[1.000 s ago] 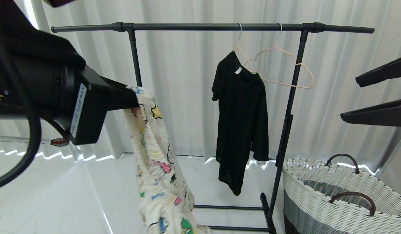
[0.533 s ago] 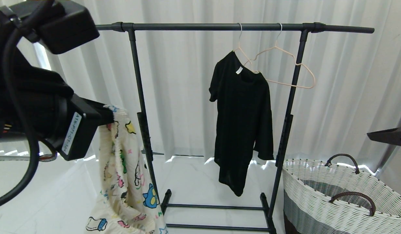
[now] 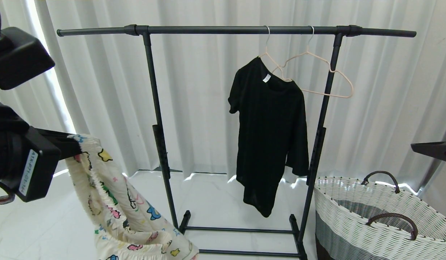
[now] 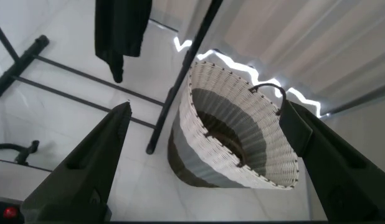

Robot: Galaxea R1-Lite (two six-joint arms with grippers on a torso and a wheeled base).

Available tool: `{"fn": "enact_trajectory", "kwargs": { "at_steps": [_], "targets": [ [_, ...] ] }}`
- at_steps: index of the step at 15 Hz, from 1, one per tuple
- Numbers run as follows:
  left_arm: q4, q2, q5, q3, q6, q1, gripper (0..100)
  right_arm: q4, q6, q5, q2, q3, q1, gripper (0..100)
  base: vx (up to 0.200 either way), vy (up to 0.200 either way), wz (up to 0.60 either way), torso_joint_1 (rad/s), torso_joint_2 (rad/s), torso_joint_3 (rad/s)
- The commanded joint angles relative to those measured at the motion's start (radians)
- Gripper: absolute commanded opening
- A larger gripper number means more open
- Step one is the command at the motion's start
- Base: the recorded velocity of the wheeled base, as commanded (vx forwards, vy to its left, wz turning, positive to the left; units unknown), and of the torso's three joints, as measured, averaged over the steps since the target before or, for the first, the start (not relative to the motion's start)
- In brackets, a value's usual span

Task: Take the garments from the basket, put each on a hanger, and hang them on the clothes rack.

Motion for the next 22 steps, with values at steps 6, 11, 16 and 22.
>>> {"fn": "enact_trajectory", "kwargs": {
  "at_steps": [6, 11, 16, 22],
  "targets": [
    [0.0, -0.019, 0.001, 0.023, 0.0, -0.003, 0, 0.001, 0.0, 0.002, -0.002, 0.0, -0.009, 100, 0.0, 0.0, 0.0, 0.019, -0.09, -0.094],
    [0.0, -0.019, 0.001, 0.031, 0.0, -0.015, 0, 0.001, 0.0, 0.002, 0.003, 0.001, -0.009, 100, 0.0, 0.0, 0.0, 0.164, -0.48, -0.288],
    [-0.001, -0.017, 0.005, 0.032, -0.003, -0.015, 0, -0.001, -0.001, 0.003, 0.011, 0.0, -0.009, 100, 0.0, 0.0, 0.0, 0.189, -0.47, -0.286],
    [-0.001, -0.017, 0.005, 0.037, -0.002, -0.015, 0, -0.013, -0.001, 0.002, 0.012, 0.003, -0.009, 100, 0.0, 0.0, 0.0, 0.21, -0.49, -0.28]
  ]
}}
